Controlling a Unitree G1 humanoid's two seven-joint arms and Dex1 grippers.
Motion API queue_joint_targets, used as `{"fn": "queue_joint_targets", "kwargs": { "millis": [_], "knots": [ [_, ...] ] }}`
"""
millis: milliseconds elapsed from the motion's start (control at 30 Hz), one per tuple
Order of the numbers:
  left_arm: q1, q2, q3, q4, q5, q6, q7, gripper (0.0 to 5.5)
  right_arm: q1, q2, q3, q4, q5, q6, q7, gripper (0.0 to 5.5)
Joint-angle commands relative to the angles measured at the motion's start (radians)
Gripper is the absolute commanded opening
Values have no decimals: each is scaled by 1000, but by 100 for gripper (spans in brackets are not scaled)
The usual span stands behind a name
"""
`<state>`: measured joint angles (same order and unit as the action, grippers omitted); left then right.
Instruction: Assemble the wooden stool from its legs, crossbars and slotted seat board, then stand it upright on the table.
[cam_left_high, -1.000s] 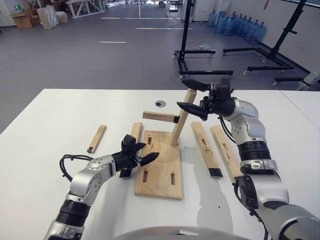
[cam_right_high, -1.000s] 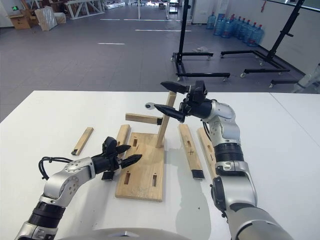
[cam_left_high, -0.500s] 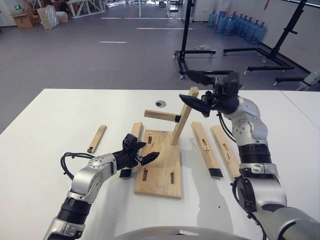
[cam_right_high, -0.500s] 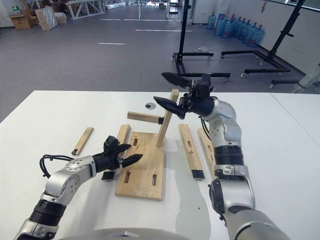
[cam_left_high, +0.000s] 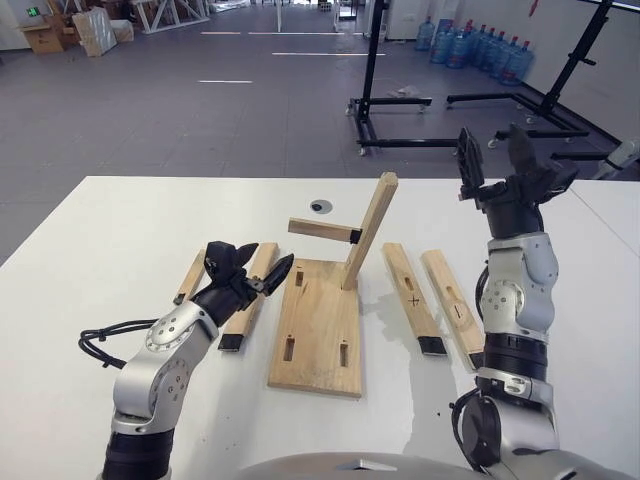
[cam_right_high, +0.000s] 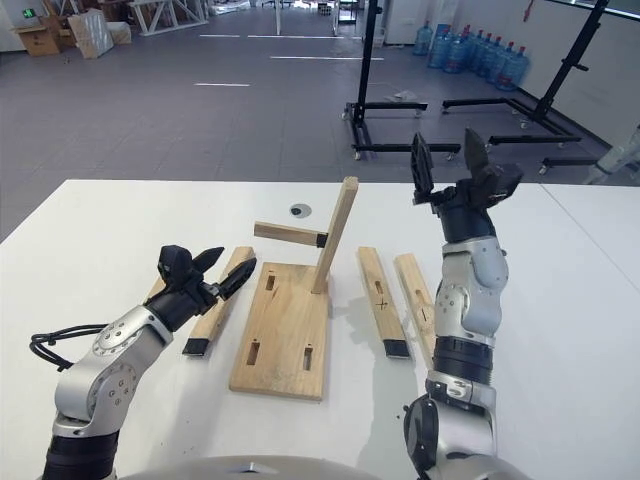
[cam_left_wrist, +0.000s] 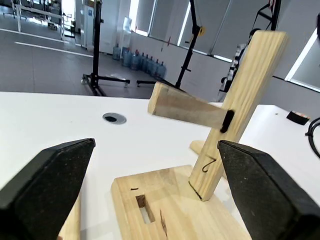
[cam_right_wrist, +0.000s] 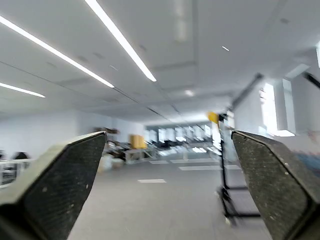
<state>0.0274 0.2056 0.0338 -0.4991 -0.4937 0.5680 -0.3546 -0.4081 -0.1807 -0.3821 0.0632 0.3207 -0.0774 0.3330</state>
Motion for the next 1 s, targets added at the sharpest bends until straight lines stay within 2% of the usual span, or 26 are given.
{"fn": "queue_joint_targets", "kwargs": {
  "millis": [33,167,267,433,600,800,1000],
  "knots": [
    [35,-72,33,-54,45,-65,127,449,51,-54,78,-24,-155,269,-160,457],
    [111,-138,63,-94,150,-180,261,449,96,-150,129,-104,-162,503,-108,457],
    [146,-167,43,-95,244,-248,334,449,235,-169,145,-292,-149,736,-120,457],
    [145,-190,-10,-88,311,-291,362,449,410,-183,171,-472,-122,1018,-118,457],
    [109,-200,-41,-69,325,-294,361,449,425,-203,210,-460,-134,1199,-136,457],
    [72,-193,-43,-60,320,-286,351,449,406,-190,231,-409,-122,1366,-146,351],
    [60,-197,-41,-33,326,-304,354,449,377,-176,214,-353,-111,1402,-145,241]
  ]
}}
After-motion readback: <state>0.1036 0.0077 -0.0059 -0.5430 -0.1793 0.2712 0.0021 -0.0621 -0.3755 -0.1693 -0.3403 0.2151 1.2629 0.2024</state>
